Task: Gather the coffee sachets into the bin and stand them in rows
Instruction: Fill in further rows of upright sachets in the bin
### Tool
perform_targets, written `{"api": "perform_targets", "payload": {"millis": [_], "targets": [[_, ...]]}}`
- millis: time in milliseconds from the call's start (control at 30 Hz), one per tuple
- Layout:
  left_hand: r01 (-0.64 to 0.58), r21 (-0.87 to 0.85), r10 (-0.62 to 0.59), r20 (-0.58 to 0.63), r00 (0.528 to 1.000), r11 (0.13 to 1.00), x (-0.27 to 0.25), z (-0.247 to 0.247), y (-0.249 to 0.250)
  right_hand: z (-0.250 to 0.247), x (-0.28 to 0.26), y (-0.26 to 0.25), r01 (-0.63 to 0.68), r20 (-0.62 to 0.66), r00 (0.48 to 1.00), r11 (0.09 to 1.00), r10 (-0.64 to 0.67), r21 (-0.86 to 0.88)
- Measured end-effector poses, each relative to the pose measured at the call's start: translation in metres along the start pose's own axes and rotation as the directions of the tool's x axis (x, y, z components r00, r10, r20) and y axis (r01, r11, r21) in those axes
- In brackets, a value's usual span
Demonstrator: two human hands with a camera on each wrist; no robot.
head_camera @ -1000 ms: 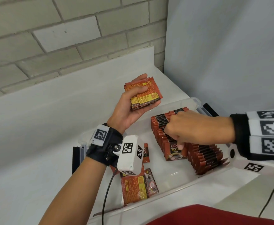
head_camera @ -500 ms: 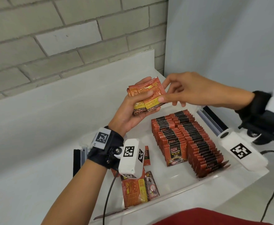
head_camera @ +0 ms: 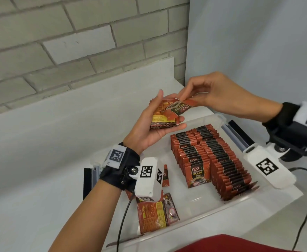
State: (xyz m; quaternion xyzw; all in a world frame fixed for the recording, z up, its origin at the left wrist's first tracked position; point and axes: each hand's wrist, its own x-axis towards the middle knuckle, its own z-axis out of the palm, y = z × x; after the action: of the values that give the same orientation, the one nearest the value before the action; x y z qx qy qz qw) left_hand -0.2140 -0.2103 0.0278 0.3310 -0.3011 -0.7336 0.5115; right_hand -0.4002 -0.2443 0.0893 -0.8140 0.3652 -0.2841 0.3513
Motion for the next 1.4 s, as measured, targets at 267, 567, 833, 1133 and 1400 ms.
{"api": "perform_targets", "payload": {"millis": [267,567,833,1133,1400], "targets": [[-0.145,-0.009,0.145,-0.023,0.989,0.989,0.002,-0.001,-0.001,0.002,0.000,0.002,-0.122,-0.073,0.989,0.990,0.127,0.075],[-0.236,-0.003,0.236,-0.030,0.971,0.972,0.003,-0.004,0.001,0.023,-0.010,-0.003,-0.420,0.136,0.904,0.787,0.405,0.452],[-0.238,-0.093,0.226,-0.119,0.967,0.967,0.003,-0.005,0.008,0.017,-0.027,-0.015,-0.370,0.295,0.905,0.909,0.307,0.190],[-0.241,-0.163,0.222,-0.125,0.967,0.957,0.000,-0.004,0.007,0.054,-0.068,-0.013,0.126,0.705,0.640,0.864,0.304,-0.487],[-0.232,-0.115,0.212,-0.161,0.964,0.966,-0.002,-0.002,0.008,0.068,-0.064,-0.011,0.374,0.627,0.699,0.571,0.345,-0.731]]}}
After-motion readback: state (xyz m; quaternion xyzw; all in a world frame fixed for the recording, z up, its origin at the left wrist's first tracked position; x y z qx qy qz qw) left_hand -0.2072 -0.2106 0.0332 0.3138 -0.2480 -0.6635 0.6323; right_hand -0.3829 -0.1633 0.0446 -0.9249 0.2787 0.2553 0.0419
